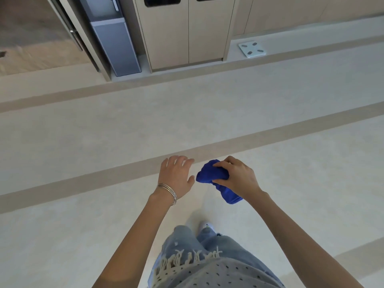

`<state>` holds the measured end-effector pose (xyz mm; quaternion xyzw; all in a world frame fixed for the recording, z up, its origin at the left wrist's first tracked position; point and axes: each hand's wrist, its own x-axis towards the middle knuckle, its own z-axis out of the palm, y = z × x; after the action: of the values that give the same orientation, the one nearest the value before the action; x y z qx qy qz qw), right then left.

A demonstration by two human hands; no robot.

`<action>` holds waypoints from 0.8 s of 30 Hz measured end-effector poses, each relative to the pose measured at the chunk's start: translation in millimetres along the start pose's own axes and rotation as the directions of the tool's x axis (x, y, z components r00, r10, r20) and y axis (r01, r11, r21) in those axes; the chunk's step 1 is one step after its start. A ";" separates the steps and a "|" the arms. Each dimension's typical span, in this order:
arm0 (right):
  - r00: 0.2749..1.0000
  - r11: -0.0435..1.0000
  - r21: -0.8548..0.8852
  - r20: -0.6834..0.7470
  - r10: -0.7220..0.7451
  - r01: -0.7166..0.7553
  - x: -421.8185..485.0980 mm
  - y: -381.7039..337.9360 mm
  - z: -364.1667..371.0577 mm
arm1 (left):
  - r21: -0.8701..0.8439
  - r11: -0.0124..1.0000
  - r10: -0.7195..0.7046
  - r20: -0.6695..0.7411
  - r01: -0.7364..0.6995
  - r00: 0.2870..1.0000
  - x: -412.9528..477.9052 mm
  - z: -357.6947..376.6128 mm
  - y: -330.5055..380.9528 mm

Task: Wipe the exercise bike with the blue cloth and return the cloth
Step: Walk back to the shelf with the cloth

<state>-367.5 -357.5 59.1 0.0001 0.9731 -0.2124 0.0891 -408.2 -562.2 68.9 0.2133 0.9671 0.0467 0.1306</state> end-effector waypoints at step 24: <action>0.997 0.999 0.029 -0.078 0.016 -0.014 300.6 8.4 -70.7 | 0.042 0.998 0.044 0.023 -0.045 0.999 280.1 -90.3 -103.0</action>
<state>-675.3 -331.9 66.7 0.0171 0.9728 -0.2252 0.0524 -719.2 -539.5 75.5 0.2381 0.9613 0.0266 0.1357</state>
